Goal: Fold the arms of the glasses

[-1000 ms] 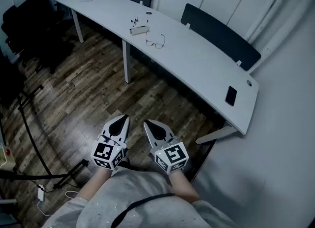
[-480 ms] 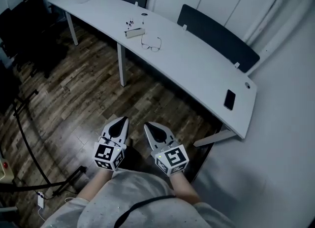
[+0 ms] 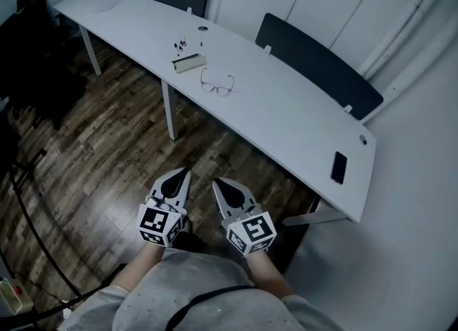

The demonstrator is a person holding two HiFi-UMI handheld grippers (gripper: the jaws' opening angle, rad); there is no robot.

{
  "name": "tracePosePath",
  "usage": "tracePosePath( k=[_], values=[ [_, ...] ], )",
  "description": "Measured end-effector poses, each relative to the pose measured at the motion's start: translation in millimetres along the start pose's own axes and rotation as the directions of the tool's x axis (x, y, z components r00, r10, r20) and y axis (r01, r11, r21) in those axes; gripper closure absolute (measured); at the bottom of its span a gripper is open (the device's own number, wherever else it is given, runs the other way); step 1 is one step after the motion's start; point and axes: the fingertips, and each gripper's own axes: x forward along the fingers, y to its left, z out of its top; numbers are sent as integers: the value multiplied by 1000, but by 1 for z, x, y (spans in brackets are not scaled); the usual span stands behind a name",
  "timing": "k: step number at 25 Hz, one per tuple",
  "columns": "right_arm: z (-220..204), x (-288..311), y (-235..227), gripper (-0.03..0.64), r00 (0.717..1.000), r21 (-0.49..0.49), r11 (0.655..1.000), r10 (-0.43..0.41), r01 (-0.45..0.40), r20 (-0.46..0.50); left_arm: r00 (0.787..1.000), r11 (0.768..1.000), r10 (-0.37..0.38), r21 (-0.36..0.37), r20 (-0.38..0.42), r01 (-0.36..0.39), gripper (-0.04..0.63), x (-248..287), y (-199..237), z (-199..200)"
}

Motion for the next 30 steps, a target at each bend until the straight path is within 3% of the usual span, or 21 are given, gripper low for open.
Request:
tracePosePath(
  k=[7,15,30],
  values=[
    [2,57,-35,598,998,30,998,-57,57,-21,998,998,-59,-21,-30,59,580,59,45,0],
    [-8,85,-76,598,989,73,988,-133,137,-57,989,991,-131,-50,-65,128,580,108,64,-11],
    [-14,151,-102,598,989,99,985,-136,142,-63,992,993,-104,-67,-76,99,580,139,126,-19]
  ],
)
